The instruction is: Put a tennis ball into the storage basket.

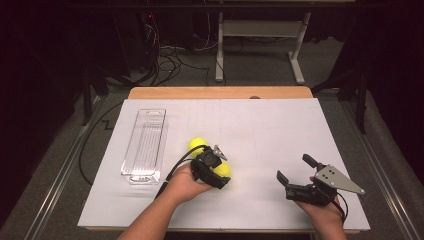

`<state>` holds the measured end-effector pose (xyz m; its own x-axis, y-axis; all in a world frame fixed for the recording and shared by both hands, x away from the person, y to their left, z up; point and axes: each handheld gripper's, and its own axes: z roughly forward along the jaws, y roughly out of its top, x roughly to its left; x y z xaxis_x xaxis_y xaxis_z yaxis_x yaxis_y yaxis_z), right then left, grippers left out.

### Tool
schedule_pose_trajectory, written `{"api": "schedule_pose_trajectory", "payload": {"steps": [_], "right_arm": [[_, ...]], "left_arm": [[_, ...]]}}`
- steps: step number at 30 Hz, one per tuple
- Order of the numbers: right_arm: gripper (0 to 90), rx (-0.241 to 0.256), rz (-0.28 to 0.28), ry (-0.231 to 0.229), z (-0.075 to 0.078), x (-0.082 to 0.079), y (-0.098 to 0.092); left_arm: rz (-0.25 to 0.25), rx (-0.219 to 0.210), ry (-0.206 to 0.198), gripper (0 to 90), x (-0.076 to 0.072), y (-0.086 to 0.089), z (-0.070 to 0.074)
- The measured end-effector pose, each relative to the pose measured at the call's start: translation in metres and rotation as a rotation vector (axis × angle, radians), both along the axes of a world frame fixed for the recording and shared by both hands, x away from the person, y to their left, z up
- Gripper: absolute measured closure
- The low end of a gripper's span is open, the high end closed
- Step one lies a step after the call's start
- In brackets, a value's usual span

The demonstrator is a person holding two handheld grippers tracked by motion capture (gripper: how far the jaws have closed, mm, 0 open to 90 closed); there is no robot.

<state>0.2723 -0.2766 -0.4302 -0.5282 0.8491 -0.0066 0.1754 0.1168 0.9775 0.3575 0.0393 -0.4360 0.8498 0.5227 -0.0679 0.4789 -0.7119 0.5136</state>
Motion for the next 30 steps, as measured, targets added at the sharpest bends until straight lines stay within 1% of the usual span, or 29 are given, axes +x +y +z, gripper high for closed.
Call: {"api": "schedule_pose_trajectory", "payload": {"steps": [4, 6, 7, 9, 13, 16, 18, 20, 23, 26, 30], "right_arm": [[0.3, 0.005, -0.002, -0.003, 0.001, 0.0, 0.0], [0.3, 0.007, -0.003, -0.002, 0.001, -0.001, -0.001], [0.3, 0.008, -0.004, 0.0, 0.001, -0.001, -0.001], [0.3, 0.004, -0.001, -0.002, 0.0, 0.0, -0.001], [0.3, -0.001, 0.0, -0.001, 0.0, 0.0, 0.0], [0.3, -0.001, 0.002, 0.004, -0.001, 0.001, 0.0], [0.3, -0.002, 0.003, 0.004, -0.001, 0.002, 0.001], [0.3, -0.002, 0.003, 0.006, -0.001, 0.002, 0.001], [0.3, -0.007, 0.005, 0.001, -0.001, 0.001, 0.001], [0.3, -0.009, 0.004, -0.002, 0.0, 0.0, 0.001], [0.3, -0.001, -0.001, 0.002, 0.0, -0.001, 0.001]], "left_arm": [[0.008, -0.011, 0.014, 27.2, 0.002, 0.001, 0.001], [0.005, -0.03, 0.026, 27.2, 0.002, 0.003, 0.003], [0.005, -0.04, 0.026, 27.2, 0.002, 0.004, 0.004], [0.007, -0.046, 0.019, 27.2, 0.001, 0.006, 0.007], [0.015, -0.039, 0.023, 27.2, -0.002, 0.009, 0.01], [0.021, -0.052, 0.04, 27.1, -0.004, 0.012, 0.012], [0.024, -0.045, 0.038, 27.1, -0.005, 0.013, 0.014], [0.028, -0.054, 0.045, 27.1, -0.005, 0.016, 0.016], [0.039, -0.08, 0.076, 27.0, -0.004, 0.022, 0.018], [0.043, -0.08, 0.085, 27.0, -0.005, 0.027, 0.019], [0.05, -0.085, 0.111, 26.9, -0.006, 0.032, 0.02]]}}
